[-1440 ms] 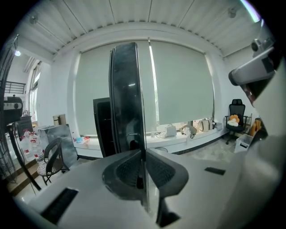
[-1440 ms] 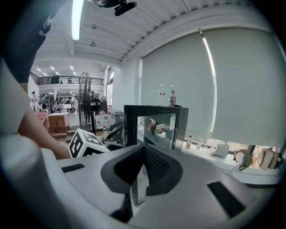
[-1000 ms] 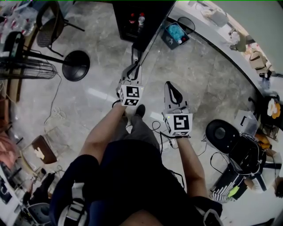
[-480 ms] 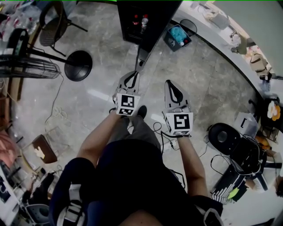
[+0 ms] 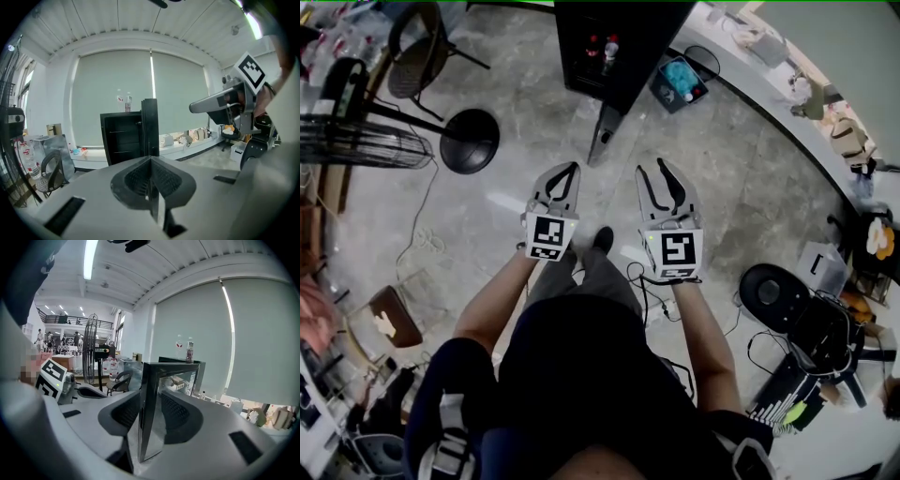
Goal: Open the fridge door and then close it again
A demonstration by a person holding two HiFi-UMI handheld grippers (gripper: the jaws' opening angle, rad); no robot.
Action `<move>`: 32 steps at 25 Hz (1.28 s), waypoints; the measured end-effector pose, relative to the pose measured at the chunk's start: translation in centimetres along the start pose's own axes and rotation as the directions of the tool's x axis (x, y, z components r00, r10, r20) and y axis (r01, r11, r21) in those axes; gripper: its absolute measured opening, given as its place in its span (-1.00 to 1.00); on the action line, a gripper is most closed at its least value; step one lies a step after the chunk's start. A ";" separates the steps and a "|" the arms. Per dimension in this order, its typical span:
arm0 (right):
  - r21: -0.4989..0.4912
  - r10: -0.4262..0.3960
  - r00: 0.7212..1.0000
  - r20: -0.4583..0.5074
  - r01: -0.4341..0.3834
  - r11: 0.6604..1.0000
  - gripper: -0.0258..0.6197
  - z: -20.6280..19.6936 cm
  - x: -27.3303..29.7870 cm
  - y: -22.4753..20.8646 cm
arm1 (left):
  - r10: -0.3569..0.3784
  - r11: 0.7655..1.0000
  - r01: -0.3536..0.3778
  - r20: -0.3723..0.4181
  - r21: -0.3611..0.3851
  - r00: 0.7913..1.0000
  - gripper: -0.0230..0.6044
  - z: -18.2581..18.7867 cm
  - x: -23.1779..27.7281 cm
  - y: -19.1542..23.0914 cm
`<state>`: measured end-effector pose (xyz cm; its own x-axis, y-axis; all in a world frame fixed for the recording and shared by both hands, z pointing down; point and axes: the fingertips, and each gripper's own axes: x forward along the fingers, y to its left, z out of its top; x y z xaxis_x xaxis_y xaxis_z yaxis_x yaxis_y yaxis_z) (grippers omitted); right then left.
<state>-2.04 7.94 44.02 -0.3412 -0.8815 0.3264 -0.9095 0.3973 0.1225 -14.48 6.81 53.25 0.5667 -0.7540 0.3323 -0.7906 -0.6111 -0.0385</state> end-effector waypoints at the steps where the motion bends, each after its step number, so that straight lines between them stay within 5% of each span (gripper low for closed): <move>1: -0.001 -0.002 1.000 0.001 0.002 1.000 -0.42 0.0 0.3 0.1 | 0.000 1.000 0.000 0.001 -0.004 1.000 -0.85 0.0 -0.4 0.2; 17: 0.033 -0.098 0.995 0.003 0.098 0.995 0.06 0.6 8.9 0.9 | 0.038 0.999 -0.038 0.032 0.013 0.999 -0.85 1.7 -4.7 6.1; 32: 0.068 -0.252 0.966 -0.058 0.256 0.964 0.13 -0.7 14.4 2.5 | 0.063 0.998 -0.063 0.090 -0.001 0.994 -0.85 2.8 -7.6 9.0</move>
<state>-9.02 -3.56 49.67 -0.0864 -0.9370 0.3384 -0.9805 0.1402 0.1379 -25.27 6.40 47.77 0.5343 -0.8095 0.2434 -0.8250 -0.5621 -0.0587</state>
